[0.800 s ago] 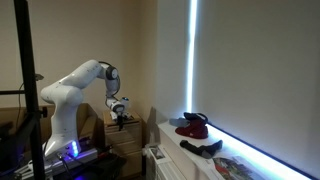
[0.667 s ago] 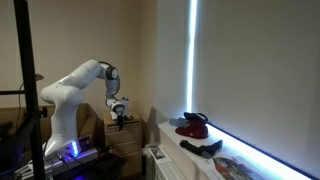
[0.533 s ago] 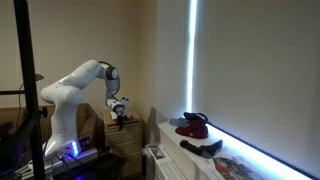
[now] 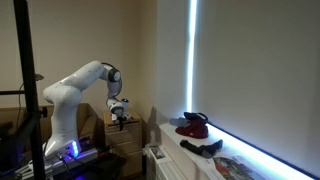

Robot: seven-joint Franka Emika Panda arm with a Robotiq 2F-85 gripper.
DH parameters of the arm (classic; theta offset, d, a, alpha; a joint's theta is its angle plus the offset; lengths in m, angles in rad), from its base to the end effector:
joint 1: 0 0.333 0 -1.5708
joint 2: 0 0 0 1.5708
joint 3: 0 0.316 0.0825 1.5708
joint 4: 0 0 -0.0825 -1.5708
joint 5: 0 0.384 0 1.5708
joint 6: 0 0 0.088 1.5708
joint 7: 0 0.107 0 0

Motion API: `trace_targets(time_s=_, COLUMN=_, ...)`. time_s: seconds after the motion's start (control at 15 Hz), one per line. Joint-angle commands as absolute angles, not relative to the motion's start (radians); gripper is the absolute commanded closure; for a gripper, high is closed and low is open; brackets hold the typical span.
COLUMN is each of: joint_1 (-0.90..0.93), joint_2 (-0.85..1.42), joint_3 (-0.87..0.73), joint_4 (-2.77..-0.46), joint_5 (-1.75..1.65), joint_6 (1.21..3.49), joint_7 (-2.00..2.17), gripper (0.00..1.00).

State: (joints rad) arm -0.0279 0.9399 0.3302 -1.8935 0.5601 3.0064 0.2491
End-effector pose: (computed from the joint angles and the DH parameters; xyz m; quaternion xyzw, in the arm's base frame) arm 0.5858 0.1430 0.0345 -0.9279 0.3153 -0.0184 0.1983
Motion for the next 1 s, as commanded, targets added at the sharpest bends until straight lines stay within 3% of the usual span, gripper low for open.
trace_targets(time_s=0.0, joint_1=-0.123, joint_2=1.052, joint_3=0.451, joint_4=-1.858, joint_5=0.598, joint_6=3.186, joint_7=0.217, gripper=0.00)
trace_targets(time_s=0.53, joint_1=0.043, joint_2=0.968, joint_3=0.210, joint_4=-2.012, joint_5=0.550, joint_6=3.216, joint_7=0.361, gripper=0.00)
trace_targets(time_s=0.93, joint_1=0.063, joint_2=0.833, joint_3=0.094, joint_4=-2.217, joint_5=0.556, joint_6=3.206, joint_7=0.424, gripper=0.00)
